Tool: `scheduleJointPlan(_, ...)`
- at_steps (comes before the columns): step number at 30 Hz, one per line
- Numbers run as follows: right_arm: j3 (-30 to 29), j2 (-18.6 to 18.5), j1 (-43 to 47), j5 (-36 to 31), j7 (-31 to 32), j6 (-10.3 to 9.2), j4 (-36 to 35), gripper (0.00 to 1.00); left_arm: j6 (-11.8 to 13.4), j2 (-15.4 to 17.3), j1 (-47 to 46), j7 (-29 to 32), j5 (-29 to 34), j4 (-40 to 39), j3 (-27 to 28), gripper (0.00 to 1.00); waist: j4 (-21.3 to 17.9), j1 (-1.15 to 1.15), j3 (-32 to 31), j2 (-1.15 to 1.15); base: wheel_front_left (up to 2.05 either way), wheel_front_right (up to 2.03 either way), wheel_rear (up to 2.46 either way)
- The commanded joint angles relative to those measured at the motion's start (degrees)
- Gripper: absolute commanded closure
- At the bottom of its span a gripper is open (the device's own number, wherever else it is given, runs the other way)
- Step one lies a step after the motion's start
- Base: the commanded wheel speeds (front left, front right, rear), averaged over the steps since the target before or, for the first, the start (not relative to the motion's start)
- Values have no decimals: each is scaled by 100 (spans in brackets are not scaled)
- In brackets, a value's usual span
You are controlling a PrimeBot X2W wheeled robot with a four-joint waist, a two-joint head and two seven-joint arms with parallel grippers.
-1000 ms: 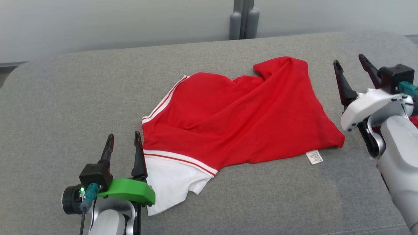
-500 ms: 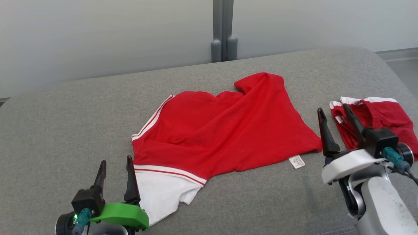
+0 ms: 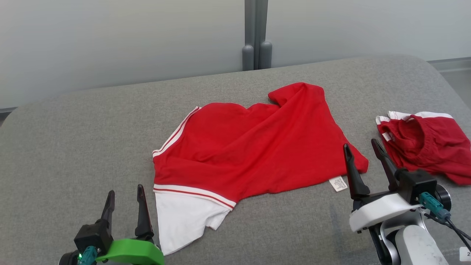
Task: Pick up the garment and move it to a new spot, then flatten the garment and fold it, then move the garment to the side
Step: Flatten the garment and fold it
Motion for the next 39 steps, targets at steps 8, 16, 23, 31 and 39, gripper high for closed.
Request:
scheduleJointPlan(8,-2,100,176,-123,11,-4,-76,0,-59,-4,56,-17,-3,41,24,0,79,0,14,0,0,0,0)
scheduleJointPlan(16,45,121,106,-137,16,-4,10,0,-86,-15,-5,-17,50,61,0,0,126,0,20,0,0,0,0)
scheduleJointPlan(23,96,125,94,-36,-10,-4,73,0,-105,-22,-9,-17,57,73,-32,0,138,0,-19,0,0,0,0)
scheduleJointPlan(31,109,125,73,32,-43,-4,122,0,-111,-26,-47,-17,74,97,-70,0,159,0,-17,0,0,0,0)
scheduleJointPlan(39,71,125,150,47,-69,-4,160,0,-215,9,58,298,24,421,-241,0,214,0,-10,0,0,0,0)
